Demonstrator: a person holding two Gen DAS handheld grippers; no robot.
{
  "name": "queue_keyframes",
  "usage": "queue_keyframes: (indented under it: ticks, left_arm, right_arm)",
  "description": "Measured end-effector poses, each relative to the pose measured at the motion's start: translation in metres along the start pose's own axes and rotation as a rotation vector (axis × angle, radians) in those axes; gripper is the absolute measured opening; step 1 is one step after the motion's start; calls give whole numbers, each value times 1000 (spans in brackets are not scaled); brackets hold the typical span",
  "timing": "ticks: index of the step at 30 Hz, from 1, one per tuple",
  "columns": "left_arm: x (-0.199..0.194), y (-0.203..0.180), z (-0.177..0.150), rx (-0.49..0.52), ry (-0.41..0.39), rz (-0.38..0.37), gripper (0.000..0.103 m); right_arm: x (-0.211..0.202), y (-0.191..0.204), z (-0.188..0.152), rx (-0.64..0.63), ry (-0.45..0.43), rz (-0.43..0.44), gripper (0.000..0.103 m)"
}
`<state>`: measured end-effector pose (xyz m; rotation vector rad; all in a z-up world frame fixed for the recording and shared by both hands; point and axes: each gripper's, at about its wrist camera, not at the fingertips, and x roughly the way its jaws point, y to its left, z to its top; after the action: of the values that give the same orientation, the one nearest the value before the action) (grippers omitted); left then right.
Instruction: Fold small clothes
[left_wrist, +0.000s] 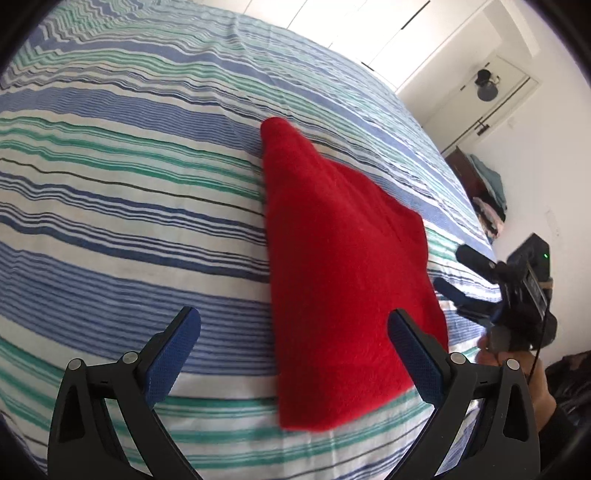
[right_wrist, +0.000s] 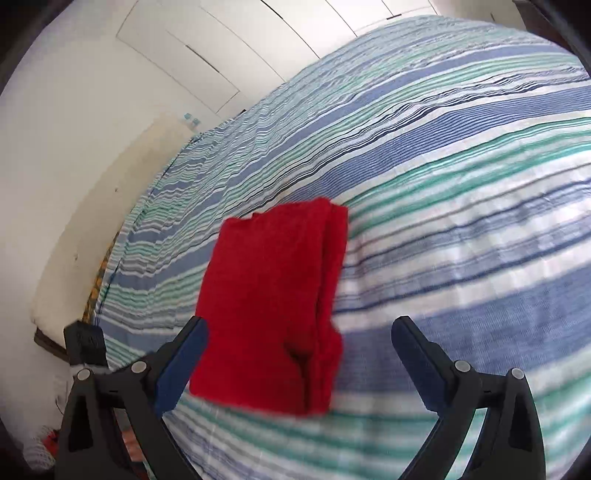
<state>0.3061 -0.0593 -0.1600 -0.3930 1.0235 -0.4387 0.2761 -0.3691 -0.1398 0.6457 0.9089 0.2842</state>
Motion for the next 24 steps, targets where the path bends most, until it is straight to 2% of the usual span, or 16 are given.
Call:
queue_keyframes:
  ticks: [3,6,8,9,10,11,12,13,17,21,24]
  left_arm:
    - [25,-4,3,-2,53,28,101]
    - [37,2,0,-17,68,43,101]
    - [37,3,0,-38,55,20,101]
    - [37,1,1,-40,56,-1,97]
    - [38,0,1,-35,66,-35,65]
    - [40,-1,2,-29,91,-79,42]
    - [40,-2,3,-27,111,-84,36]
    - [36,-5,5,-15,98,-78,31]
    - [-2,-17,12,39,45,-86,28]
    - [-49,-31,25,91,-26,-102,28]
    - [-74,-38,36,113,-48,-112,29]
  right_arm:
    - [51,-12,26,90,77,58,98]
    - [81,-10,36,111,81,63,98]
    - [93,-4,39,105,87,71,90]
    - [99,-2,40,102,111,85,62]
    - [107,-2,39,101,151,78,31]
    - [111,0,38,90,167,63,28]
    - [108,4,35,51,153,46,26]
    - [104,12,36,4,135,29,25]
    - [80,48,40,-131,79,16,23]
    - [45,95,47,-265,12,65,23]
    - [20,119,54,-306,-30,117,23]
